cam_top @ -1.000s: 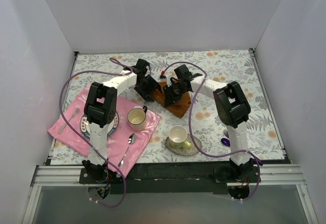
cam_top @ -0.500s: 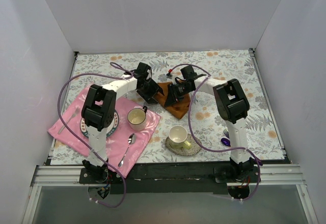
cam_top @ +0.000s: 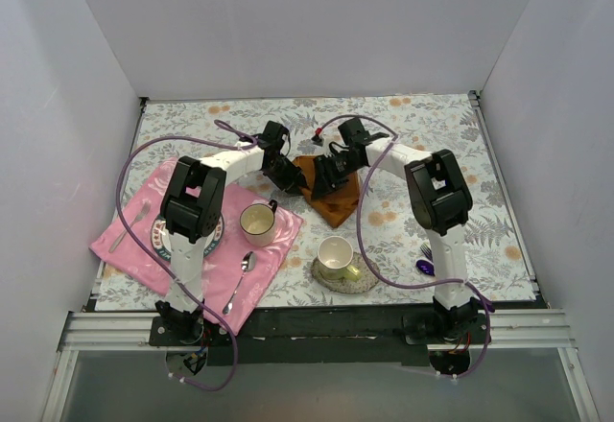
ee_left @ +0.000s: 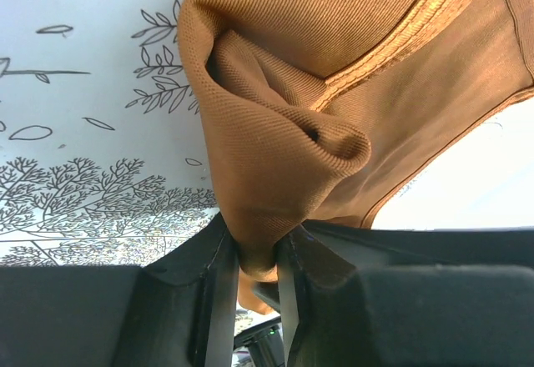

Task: Fold the napkin, place the utensils inside, and roll it up
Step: Roll the napkin with the utensil

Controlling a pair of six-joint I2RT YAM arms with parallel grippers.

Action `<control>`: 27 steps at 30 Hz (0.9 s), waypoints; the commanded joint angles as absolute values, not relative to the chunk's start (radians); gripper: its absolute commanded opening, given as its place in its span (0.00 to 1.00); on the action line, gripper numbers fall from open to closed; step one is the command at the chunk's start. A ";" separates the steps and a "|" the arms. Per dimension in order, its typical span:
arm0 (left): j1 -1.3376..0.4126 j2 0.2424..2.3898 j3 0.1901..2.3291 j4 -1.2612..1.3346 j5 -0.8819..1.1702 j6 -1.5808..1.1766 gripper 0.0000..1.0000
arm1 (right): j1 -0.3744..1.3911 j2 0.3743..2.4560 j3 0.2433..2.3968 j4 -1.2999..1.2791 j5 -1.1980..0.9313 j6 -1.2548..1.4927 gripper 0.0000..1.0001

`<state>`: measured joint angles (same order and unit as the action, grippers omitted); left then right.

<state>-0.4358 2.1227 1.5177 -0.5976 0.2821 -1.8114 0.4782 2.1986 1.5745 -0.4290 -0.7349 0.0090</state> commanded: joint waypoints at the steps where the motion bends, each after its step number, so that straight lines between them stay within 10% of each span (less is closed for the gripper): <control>1: -0.434 2.149 1.540 -0.640 0.256 -1.779 0.11 | 0.469 2.074 1.634 -0.544 -0.615 -0.080 0.59; 7: -0.433 2.149 1.551 -0.657 0.259 -1.767 0.10 | 0.491 1.950 1.655 -0.584 -0.496 -0.127 0.99; 22: -0.428 2.132 1.536 -0.655 0.256 -1.761 0.10 | 0.532 1.775 1.659 -0.605 -0.060 -0.016 0.99; 27: -0.429 2.122 1.531 -0.650 0.259 -1.767 0.09 | 0.488 1.764 1.556 -0.534 -0.224 0.043 0.95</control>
